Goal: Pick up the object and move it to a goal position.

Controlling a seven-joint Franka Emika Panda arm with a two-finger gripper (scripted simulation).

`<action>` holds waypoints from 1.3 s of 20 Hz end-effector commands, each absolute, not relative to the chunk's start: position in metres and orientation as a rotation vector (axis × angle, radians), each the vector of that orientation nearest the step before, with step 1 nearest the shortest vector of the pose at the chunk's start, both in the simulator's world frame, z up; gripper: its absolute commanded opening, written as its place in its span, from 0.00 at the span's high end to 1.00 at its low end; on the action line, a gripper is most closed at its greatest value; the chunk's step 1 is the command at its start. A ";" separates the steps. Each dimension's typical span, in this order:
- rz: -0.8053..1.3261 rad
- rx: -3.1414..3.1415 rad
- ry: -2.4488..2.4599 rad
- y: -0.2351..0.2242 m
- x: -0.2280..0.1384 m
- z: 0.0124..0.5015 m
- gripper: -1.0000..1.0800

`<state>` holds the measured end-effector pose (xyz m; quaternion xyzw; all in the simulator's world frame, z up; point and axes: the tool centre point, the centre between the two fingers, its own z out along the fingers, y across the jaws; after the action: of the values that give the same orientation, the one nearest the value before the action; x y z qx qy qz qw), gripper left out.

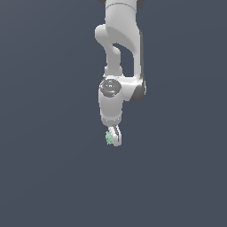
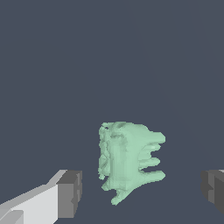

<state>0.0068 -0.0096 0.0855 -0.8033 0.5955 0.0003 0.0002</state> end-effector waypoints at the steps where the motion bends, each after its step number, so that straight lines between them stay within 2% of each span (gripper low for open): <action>1: 0.000 -2.514 1.884 -0.010 0.007 0.085 0.04; 7: 0.001 -2.516 1.881 -0.010 0.007 0.079 0.04; 20: 0.000 -2.513 1.886 -0.010 0.007 0.035 0.04; 21: 0.000 -2.513 1.886 -0.010 0.007 0.035 1.00; 26: 0.000 -2.513 1.886 -0.010 0.007 0.035 1.00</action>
<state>0.0068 -0.0091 0.0355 -0.8000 0.6000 0.0000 0.0003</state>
